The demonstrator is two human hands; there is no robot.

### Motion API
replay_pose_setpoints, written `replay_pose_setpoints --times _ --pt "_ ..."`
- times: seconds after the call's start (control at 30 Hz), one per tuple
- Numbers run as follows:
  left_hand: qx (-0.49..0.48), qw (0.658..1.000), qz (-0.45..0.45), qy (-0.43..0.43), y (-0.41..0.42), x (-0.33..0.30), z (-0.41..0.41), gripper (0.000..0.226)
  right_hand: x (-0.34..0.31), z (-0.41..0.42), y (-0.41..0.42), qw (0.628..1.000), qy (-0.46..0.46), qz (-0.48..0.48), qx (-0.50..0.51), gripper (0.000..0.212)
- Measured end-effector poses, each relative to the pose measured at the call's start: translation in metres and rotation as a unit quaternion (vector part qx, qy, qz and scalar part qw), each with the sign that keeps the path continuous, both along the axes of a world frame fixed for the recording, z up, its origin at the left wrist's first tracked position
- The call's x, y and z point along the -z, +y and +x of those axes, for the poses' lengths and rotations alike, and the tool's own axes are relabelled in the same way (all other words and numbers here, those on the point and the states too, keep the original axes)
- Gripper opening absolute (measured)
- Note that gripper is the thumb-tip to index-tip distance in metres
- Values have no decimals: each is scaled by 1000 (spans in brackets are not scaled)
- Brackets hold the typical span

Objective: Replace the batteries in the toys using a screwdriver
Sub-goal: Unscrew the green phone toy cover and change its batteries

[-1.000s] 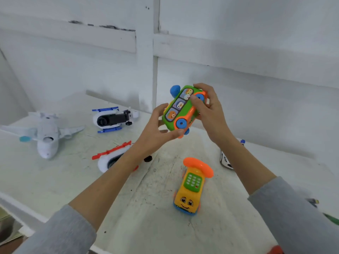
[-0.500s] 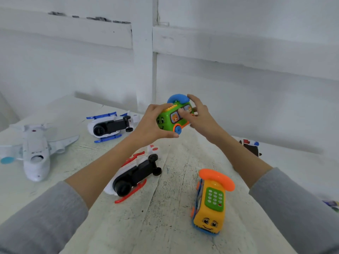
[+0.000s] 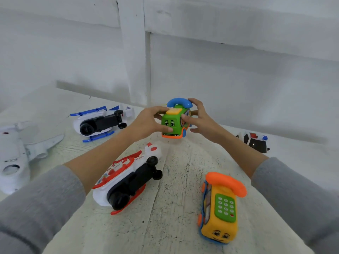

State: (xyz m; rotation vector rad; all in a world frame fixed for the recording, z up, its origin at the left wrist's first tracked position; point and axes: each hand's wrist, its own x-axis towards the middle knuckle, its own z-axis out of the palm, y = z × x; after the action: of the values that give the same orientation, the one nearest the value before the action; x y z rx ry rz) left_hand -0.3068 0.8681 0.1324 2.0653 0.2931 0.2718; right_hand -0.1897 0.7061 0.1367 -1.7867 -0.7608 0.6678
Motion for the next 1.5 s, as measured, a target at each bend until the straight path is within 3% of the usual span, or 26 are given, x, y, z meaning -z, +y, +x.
replay_pose_setpoints --times 0.27,0.53,1.27,1.37,1.5 --pt "20 997 44 53 0 21 16 70 32 11 3 1000 16 -4 21 68" --pt "69 991 57 100 2 27 18 65 41 15 -6 999 45 1 -27 71" --pt "103 984 51 138 3 20 -5 56 32 -5 -13 997 46 -30 -51 76" --pt "80 984 55 147 8 15 -8 65 28 -3 -13 998 22 -47 -46 83" --pt "50 990 51 125 15 -2 -22 56 14 -7 -16 998 -43 -37 0 85"
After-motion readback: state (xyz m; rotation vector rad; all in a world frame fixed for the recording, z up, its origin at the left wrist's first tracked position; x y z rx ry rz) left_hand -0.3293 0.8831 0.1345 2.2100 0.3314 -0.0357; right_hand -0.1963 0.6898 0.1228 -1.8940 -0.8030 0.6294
